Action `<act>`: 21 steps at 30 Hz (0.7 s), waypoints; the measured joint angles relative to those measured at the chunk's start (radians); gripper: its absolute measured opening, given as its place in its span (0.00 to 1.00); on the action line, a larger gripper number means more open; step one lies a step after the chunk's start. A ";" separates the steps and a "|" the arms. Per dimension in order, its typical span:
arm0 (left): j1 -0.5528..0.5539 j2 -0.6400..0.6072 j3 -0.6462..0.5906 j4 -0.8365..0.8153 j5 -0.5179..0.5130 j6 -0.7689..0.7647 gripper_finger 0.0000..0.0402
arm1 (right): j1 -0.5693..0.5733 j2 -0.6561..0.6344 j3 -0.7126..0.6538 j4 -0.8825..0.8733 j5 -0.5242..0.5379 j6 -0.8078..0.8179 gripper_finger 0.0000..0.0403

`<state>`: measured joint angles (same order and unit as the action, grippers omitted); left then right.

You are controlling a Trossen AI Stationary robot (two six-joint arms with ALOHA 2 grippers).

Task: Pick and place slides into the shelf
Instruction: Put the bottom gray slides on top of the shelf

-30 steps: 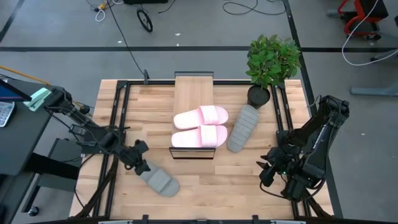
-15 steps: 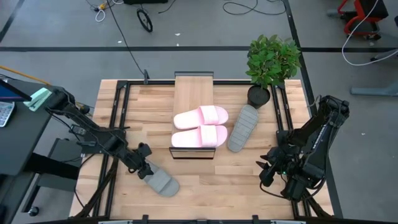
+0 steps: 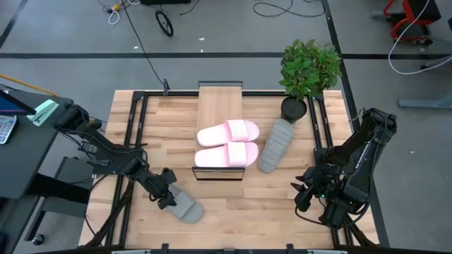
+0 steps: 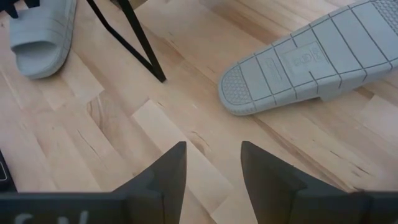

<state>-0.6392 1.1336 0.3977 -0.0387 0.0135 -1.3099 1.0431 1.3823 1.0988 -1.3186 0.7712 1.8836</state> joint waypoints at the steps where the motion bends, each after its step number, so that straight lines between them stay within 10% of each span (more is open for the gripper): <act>1: 0.000 0.000 0.000 0.000 0.000 0.008 0.50 | 0.000 0.000 0.000 0.000 0.000 0.000 0.39; 21: 0.000 -0.001 0.000 0.037 0.001 0.094 0.04 | 0.000 0.000 0.000 0.003 0.008 0.005 0.39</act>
<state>-0.6387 1.1324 0.3981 -0.0021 0.0141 -1.2160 1.0431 1.3823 1.0988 -1.3159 0.7796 1.8889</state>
